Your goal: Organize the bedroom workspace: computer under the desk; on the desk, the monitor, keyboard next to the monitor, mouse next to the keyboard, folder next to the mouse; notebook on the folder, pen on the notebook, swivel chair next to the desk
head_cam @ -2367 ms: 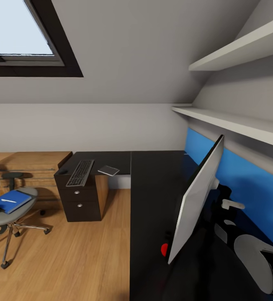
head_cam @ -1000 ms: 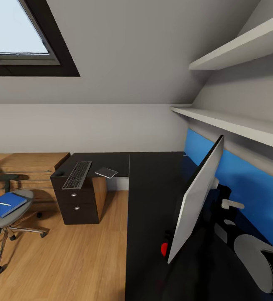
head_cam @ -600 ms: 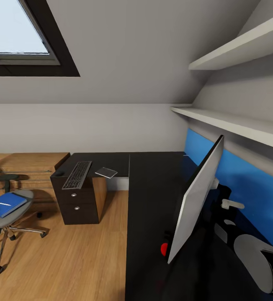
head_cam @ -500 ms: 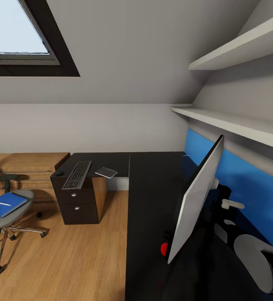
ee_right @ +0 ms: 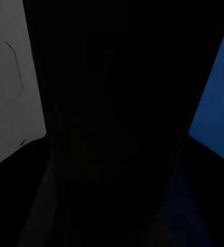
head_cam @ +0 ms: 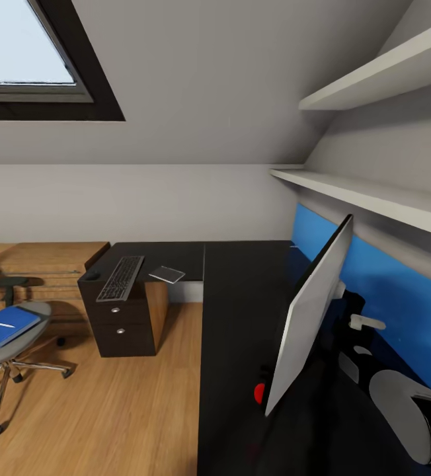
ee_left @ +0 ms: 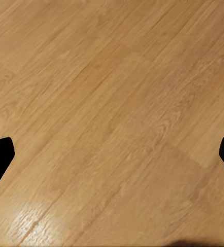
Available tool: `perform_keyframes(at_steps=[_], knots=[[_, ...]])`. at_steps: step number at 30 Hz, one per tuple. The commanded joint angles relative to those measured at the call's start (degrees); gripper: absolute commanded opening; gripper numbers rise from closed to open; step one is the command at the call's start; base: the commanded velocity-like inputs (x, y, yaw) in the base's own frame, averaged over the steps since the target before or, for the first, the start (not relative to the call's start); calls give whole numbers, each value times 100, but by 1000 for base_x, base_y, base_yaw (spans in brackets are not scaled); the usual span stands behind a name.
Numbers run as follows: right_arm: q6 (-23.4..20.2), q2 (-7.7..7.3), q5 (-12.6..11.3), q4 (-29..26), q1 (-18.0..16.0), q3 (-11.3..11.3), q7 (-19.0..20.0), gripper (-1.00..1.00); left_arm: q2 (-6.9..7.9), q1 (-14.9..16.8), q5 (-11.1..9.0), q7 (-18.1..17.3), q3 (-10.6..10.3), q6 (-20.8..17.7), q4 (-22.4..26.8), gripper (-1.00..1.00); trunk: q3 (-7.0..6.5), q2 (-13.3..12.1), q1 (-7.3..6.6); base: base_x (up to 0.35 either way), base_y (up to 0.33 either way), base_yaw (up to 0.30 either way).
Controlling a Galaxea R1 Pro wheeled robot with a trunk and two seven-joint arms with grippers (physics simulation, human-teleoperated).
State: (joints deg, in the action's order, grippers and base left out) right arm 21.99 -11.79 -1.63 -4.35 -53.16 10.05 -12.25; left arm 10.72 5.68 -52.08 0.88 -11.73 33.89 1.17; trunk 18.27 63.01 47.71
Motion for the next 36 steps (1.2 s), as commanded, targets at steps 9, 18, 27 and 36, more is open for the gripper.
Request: perform_keyframes(at_steps=[9, 18, 27, 36], knots=[[16, 2, -4, 505, -1, 147, 8, -100, 0, 3, -39, 9, -48, 13, 1, 100, 8, 1, 3, 70, 0, 0], [16, 2, -4, 505, -1, 147, 6, -100, 0, 3, -39, 9, -48, 13, 3, 100, 8, 1, 3, 53, -53, 0], [16, 2, -4, 498, -1, 150, 9, -100, 1, 3, -39, 9, -48, 13, 4, 100, 8, 1, 3, 17, -18, 0], [16, 2, -4, 496, -1, 149, 7, -100, 1, 3, -39, 9, -48, 13, 4, 100, 8, 1, 3, 19, -73, 0]])
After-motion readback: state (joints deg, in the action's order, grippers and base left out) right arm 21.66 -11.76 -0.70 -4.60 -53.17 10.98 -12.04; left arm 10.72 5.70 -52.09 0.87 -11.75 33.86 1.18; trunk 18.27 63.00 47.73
